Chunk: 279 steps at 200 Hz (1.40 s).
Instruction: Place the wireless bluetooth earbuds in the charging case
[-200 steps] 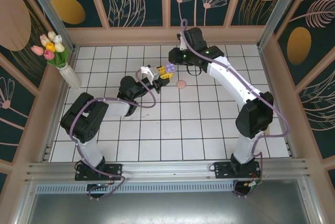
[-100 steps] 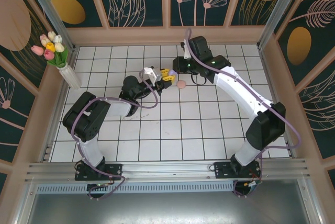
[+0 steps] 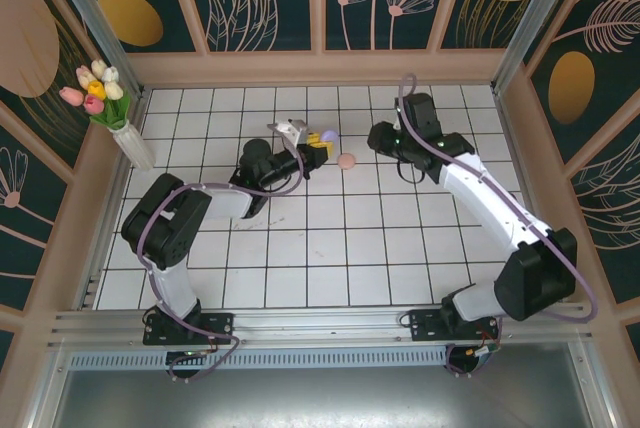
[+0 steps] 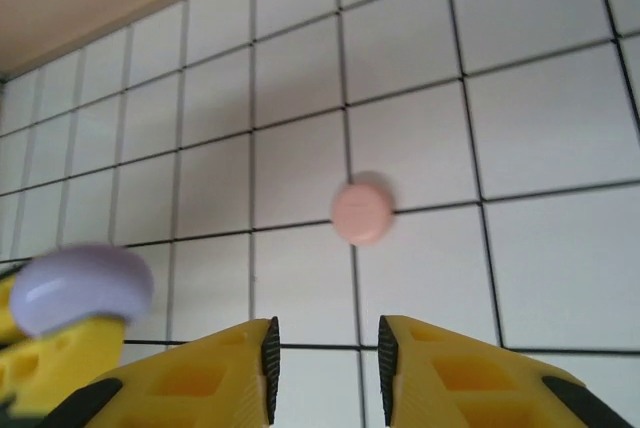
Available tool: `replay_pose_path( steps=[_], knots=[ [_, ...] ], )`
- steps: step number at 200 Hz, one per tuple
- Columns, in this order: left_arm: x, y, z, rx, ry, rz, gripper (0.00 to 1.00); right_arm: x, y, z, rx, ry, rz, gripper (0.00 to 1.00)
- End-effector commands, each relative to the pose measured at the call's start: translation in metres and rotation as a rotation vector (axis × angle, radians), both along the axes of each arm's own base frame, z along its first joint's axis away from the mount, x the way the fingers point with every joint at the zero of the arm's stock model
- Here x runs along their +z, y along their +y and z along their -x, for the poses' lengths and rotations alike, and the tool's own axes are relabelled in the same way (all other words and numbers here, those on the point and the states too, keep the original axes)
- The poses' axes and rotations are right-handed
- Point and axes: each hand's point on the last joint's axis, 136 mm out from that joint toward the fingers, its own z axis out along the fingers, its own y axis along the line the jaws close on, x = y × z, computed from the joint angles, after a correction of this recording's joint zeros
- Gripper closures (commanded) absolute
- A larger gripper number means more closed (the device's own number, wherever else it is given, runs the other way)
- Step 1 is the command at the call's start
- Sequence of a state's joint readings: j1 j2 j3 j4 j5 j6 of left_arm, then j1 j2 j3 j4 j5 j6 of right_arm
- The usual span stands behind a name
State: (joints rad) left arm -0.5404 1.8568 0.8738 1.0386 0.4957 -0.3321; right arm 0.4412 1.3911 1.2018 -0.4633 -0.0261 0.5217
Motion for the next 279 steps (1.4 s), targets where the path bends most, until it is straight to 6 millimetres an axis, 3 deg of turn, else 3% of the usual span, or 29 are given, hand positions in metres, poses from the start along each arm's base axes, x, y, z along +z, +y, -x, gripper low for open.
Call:
replay_pose_path(
  steps=[1, 30, 70, 118, 150, 167, 186, 193, 202, 224, 232, 241, 267, 279],
  knots=[
    [-0.064, -0.004, -0.002, 0.008, 0.432, -0.003, 1.0, -0.007, -0.009, 0.002, -0.088, -0.012, -0.051, 0.65],
    [-0.098, -0.001, 0.013, 0.018, 0.656, 0.061, 1.0, -0.021, -0.011, 0.007, -0.109, 0.013, -0.069, 0.64],
    [-0.131, 0.007, 0.014, 0.103, 0.844, 0.045, 0.93, -0.02, -0.012, 0.009, -0.114, 0.01, -0.081, 0.62],
    [-0.166, 0.012, 0.016, 0.189, 1.039, 0.016, 0.73, -0.013, -0.014, 0.013, -0.117, -0.004, -0.091, 0.58],
    [-0.174, 0.02, 0.012, 0.253, 1.063, -0.025, 0.63, -0.005, -0.016, 0.015, -0.118, -0.021, -0.096, 0.56],
    [-0.176, 0.025, 0.01, 0.289, 1.065, -0.046, 0.5, 0.002, -0.018, 0.016, -0.12, -0.033, -0.098, 0.54],
    [-0.175, 0.032, 0.009, 0.32, 1.064, -0.051, 0.39, 0.01, -0.02, 0.017, -0.119, -0.048, -0.105, 0.51],
    [-0.173, 0.036, 0.008, 0.333, 1.062, -0.054, 0.27, 0.013, -0.021, 0.017, -0.121, -0.051, -0.106, 0.47],
    [-0.172, 0.042, 0.007, 0.356, 1.061, -0.06, 0.02, 0.016, -0.023, 0.018, -0.123, -0.056, -0.106, 0.43],
    [-0.159, 0.06, 0.004, 0.411, 1.032, -0.069, 0.01, 0.023, -0.034, 0.019, -0.15, -0.072, -0.088, 0.3],
    [-0.153, 0.07, 0.001, 0.44, 1.016, -0.079, 0.01, 0.023, -0.042, 0.019, -0.171, -0.075, -0.077, 0.21],
    [-0.143, 0.082, -0.002, 0.473, 0.994, -0.089, 0.02, 0.026, -0.05, 0.019, -0.192, -0.085, -0.068, 0.02],
    [-0.109, 0.116, -0.012, 0.578, 0.894, -0.124, 0.01, 0.037, -0.079, 0.017, -0.268, -0.135, -0.033, 0.01],
    [-0.077, 0.133, -0.019, 0.631, 0.796, -0.133, 0.02, 0.041, -0.093, 0.015, -0.307, -0.165, 0.013, 0.01]
  ],
)
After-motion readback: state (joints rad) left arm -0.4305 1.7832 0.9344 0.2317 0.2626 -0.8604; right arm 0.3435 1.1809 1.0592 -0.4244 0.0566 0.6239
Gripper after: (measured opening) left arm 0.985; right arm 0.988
